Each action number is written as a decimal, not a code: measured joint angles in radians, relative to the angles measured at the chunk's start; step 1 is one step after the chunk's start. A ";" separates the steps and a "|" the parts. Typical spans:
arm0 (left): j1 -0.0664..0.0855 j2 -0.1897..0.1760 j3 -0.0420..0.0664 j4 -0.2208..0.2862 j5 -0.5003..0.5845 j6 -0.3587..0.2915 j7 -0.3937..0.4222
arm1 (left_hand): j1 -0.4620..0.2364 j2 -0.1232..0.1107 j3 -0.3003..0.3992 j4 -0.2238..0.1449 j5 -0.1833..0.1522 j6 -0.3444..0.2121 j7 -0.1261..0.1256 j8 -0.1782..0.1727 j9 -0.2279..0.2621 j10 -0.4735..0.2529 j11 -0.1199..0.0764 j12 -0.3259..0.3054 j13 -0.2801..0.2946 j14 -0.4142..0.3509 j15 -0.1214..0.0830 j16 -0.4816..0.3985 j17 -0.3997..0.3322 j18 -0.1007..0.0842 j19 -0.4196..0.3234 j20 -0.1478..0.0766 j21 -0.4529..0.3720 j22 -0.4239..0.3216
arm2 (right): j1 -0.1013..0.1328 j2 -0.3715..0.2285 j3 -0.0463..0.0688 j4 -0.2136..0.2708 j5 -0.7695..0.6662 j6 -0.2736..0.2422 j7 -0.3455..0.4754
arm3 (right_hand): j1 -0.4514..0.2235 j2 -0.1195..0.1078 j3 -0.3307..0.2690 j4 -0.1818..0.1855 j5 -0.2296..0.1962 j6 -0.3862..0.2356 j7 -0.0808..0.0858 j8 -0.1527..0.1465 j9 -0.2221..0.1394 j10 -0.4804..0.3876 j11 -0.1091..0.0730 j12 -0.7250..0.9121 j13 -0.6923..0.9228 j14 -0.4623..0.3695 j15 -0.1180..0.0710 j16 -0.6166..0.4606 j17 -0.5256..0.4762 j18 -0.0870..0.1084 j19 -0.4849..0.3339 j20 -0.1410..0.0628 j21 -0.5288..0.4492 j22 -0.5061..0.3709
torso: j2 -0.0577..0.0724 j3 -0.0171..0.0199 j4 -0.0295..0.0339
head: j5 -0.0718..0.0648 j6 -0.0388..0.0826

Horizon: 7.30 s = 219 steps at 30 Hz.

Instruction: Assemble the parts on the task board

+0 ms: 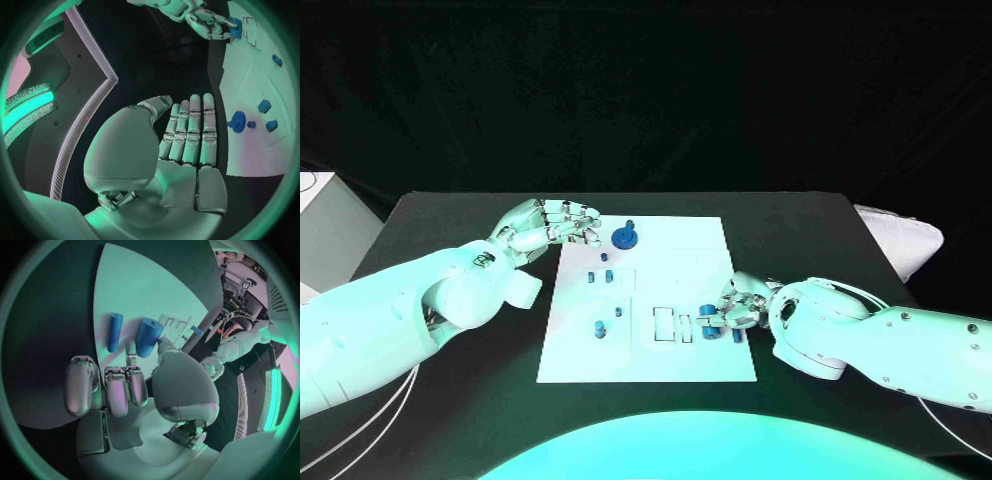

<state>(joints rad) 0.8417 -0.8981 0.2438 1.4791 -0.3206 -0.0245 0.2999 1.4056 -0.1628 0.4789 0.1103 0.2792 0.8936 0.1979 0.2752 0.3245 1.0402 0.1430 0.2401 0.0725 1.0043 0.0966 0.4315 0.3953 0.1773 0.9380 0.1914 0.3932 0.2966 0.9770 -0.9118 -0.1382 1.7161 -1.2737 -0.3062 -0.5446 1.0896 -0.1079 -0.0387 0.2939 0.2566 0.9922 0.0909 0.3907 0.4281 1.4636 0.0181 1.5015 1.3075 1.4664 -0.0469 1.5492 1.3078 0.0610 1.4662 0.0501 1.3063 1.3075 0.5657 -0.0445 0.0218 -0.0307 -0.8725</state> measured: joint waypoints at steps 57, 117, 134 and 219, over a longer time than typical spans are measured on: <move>0.000 -0.002 0.000 -0.001 0.000 0.018 -0.022 | -0.004 0.004 0.000 0.000 0.000 0.004 0.004 0.000 -0.001 0.000 0.000 0.000 0.000 0.000 0.000 -0.004 0.002 0.000 0.000 0.000 -0.004 -0.001 | 0.057 0.128 -0.011 -0.006 0.297 -0.013 -0.006 | 0.048 -0.009 0.130 -0.003 0.184 0.012 -0.016 0.008 -0.024 0.001 -0.006 0.000 0.000 0.000 -0.007 0.012 0.000 -0.015 0.000 -0.007 0.047 0.000 | 0.006 -0.0030 0.0006 | 0.026 0.000; 0.000 -0.007 0.000 -0.004 0.001 0.024 -0.034 | -0.004 0.004 0.000 0.000 0.000 0.003 0.003 0.000 -0.001 0.000 0.000 -0.004 0.000 0.000 0.000 -0.008 0.006 0.000 0.000 0.000 -0.007 -0.002 | 0.027 0.043 -0.011 0.068 0.190 -0.010 0.119 | 0.209 0.025 -0.028 -0.012 -0.088 0.019 -0.036 0.116 0.012 0.003 -0.026 -0.008 0.000 0.001 -0.024 0.015 0.000 -0.019 0.002 -0.016 0.106 0.000 | 0.008 -0.0033 -0.0002 | 0.035 0.000; 0.000 -0.007 0.000 -0.004 0.001 0.027 -0.038 | -0.004 0.004 0.000 0.000 0.000 0.003 0.003 0.000 -0.002 0.000 0.000 -0.004 0.000 0.000 0.000 -0.012 0.007 0.000 0.000 0.000 -0.007 -0.004 | 0.010 0.086 -0.011 0.032 0.144 -0.004 0.096 | 0.202 0.059 0.031 0.000 -0.107 0.043 -0.054 0.156 0.024 0.004 -0.046 0.012 0.000 0.000 -0.039 0.015 0.000 -0.031 0.002 -0.030 0.140 0.000 | 0.009 -0.0044 0.0022 | 0.034 0.000; -0.001 -0.001 0.000 -0.009 0.002 0.032 -0.041 | -0.008 0.008 0.000 0.000 0.000 0.003 0.003 0.000 -0.002 0.000 0.000 -0.004 0.000 0.000 0.000 -0.016 0.011 0.000 0.004 0.004 -0.011 -0.006 | -0.045 -0.127 0.001 0.053 -0.061 -0.030 0.051 | 0.109 -0.017 0.076 0.001 -0.109 0.029 -0.025 0.067 -0.018 0.003 -0.019 -0.008 0.000 0.002 -0.019 0.015 0.000 -0.031 0.000 -0.014 0.120 0.000 | 0.007 -0.0065 0.0010 | -0.003 0.000</move>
<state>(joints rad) 0.8407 -0.8995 0.2435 1.4700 -0.3188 0.0073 0.2592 1.3976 -0.1549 0.4789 0.1103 0.2792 0.8970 0.2013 0.2752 0.3229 1.0402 0.1430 0.2358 0.0725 1.0043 0.0966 0.4151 0.4063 0.1774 0.9416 0.1950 0.3821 0.2908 0.9322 -1.0387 -0.1369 1.7692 -1.3347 -0.3364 -0.4937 1.1988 -0.1250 0.0375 0.2954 0.1474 1.0216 0.0654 0.4577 0.4105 1.4662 -0.0005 1.4938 1.3073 1.4682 -0.0662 1.5645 1.3076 0.0298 1.4662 0.0362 1.4268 1.3073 0.5728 -0.0510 0.0227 -0.0337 -0.8725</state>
